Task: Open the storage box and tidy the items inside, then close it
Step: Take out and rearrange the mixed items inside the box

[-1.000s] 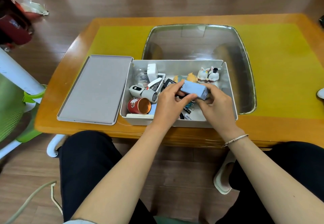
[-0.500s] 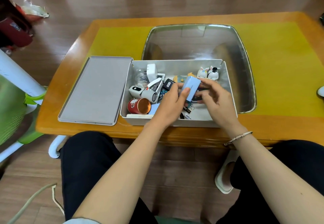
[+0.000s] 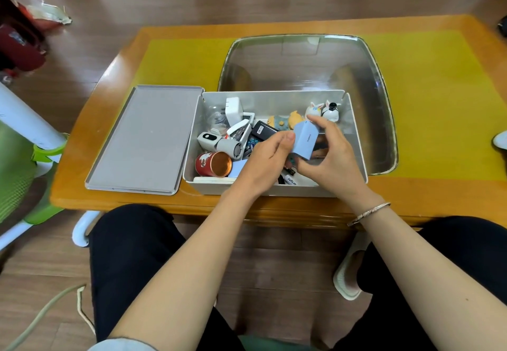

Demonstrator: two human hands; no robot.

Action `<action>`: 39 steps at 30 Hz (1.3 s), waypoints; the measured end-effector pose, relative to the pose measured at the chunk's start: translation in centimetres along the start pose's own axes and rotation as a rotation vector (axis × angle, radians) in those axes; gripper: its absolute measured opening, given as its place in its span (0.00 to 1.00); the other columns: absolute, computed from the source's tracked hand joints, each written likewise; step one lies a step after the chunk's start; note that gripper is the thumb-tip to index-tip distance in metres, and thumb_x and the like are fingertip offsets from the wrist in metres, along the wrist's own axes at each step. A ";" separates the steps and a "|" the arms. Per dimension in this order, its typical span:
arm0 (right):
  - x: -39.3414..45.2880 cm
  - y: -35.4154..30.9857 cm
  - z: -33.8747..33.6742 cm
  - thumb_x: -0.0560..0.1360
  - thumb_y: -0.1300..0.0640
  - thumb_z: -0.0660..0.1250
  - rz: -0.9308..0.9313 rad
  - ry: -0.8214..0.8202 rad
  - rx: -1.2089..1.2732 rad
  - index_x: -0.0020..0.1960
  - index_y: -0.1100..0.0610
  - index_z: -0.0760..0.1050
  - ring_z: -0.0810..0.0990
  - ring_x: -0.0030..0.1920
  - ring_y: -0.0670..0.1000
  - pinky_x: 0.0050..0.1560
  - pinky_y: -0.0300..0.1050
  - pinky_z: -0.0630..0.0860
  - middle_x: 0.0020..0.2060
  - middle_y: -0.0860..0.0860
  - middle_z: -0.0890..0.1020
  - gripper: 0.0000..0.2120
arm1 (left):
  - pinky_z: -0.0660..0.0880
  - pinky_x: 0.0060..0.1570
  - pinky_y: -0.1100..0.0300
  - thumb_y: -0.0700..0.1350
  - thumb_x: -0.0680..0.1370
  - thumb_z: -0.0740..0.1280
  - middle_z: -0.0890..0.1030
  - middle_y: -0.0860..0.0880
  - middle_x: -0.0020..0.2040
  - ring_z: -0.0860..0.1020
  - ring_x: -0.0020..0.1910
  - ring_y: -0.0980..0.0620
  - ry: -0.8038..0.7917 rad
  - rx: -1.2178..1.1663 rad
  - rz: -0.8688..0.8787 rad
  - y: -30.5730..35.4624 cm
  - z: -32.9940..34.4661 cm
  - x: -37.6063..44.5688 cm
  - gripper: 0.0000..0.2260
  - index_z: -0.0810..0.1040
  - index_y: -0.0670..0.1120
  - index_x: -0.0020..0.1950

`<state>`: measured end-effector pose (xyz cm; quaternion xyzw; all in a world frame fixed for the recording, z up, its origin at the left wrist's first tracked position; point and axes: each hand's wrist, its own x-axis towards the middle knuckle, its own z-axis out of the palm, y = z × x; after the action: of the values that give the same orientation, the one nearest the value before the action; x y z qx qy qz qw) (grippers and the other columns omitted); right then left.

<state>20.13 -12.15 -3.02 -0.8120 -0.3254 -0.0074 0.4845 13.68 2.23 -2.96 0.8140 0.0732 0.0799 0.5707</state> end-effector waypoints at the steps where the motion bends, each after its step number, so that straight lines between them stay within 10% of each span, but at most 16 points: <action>1: 0.1 0.0 0.0 0.66 0.54 0.76 0.013 -0.011 0.003 0.68 0.53 0.64 0.74 0.55 0.47 0.51 0.38 0.78 0.59 0.47 0.71 0.35 | 0.74 0.46 0.63 0.59 0.80 0.53 0.81 0.50 0.51 0.78 0.48 0.57 -0.003 -0.011 0.000 0.1 -0.1 0.0 0.21 0.76 0.48 0.63; 10: 0.8 1.0 -2.5 0.63 0.52 0.78 0.198 0.096 0.023 0.62 0.50 0.67 0.73 0.51 0.34 0.44 0.25 0.70 0.51 0.38 0.74 0.32 | 0.75 0.48 0.60 0.72 0.70 0.54 0.80 0.56 0.50 0.77 0.50 0.61 -0.086 0.194 -0.010 0.1 0.2 -0.1 0.34 0.70 0.53 0.69; 13: 0.9 1.6 -3.9 0.62 0.52 0.78 0.198 0.039 -0.076 0.63 0.50 0.66 0.74 0.53 0.42 0.44 0.29 0.72 0.54 0.42 0.73 0.33 | 0.71 0.42 0.64 0.74 0.67 0.54 0.80 0.60 0.47 0.76 0.45 0.66 -0.157 0.317 -0.038 0.1 0.4 -0.1 0.34 0.73 0.54 0.64; 19: 1.1 1.8 -5.8 0.61 0.47 0.76 0.026 -0.264 -0.516 0.65 0.51 0.69 0.76 0.57 0.51 0.55 0.48 0.69 0.58 0.49 0.78 0.35 | 0.68 0.60 0.50 0.71 0.69 0.63 0.76 0.52 0.63 0.71 0.62 0.50 -0.345 0.873 0.107 -0.7 1.5 0.2 0.32 0.73 0.52 0.66; 29: 2.3 2.0 -5.8 0.65 0.39 0.71 0.001 -0.626 -0.952 0.66 0.47 0.69 0.75 0.56 0.53 0.49 0.51 0.61 0.55 0.48 0.79 0.32 | 0.70 0.54 0.52 0.73 0.70 0.59 0.74 0.52 0.65 0.69 0.64 0.50 -0.424 0.902 -0.007 -1.2 1.7 0.7 0.35 0.72 0.51 0.68; 39: 2.7 2.2 -6.8 0.67 0.45 0.74 0.044 -0.519 -0.740 0.65 0.49 0.72 0.69 0.65 0.51 0.61 0.53 0.64 0.63 0.47 0.76 0.29 | 0.68 0.62 0.49 0.72 0.70 0.61 0.74 0.50 0.66 0.67 0.67 0.48 -0.436 0.905 -0.029 -0.5 1.6 0.6 0.34 0.71 0.52 0.69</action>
<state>25.50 -16.80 -0.24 -0.9123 -0.3942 0.0907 0.0639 14.56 1.10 -3.95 0.9765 -0.0092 -0.1396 0.1637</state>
